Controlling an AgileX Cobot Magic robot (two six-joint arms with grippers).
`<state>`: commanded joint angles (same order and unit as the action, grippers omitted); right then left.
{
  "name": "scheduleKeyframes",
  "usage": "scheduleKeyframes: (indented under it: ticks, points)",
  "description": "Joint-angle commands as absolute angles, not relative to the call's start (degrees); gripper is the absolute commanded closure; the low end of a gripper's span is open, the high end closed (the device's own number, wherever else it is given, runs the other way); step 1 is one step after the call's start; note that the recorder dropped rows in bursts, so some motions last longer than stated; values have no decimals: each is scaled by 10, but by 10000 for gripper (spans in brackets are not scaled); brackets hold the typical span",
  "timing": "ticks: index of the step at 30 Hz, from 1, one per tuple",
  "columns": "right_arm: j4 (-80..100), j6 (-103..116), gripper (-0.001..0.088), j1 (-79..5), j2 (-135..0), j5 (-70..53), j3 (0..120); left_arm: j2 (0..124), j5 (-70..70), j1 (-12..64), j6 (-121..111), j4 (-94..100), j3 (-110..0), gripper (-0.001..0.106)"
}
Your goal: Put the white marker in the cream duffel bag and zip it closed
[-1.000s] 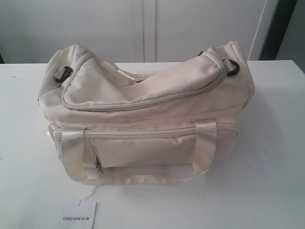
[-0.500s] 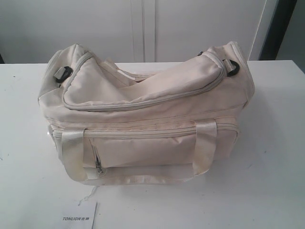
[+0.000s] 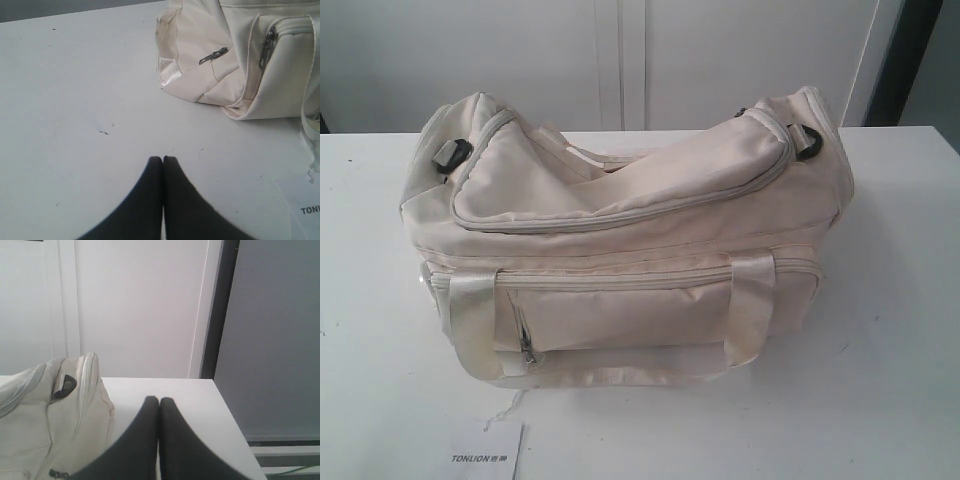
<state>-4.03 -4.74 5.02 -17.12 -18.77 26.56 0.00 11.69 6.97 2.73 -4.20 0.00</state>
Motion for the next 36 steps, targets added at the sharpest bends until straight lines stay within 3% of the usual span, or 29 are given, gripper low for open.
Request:
scheduleKeyframes:
  ticks: [7,28,36]
  points:
    - [-40,-46,868,50,-163,-197,254,0,117,70,27,-42,0,1053]
    - [-40,-8,868,50,-3,-167,45,0,117,70,27,-42,0,1053]
    - [-39,-8,868,50,0,-158,0,0,117,70,27,-42,0,1053]
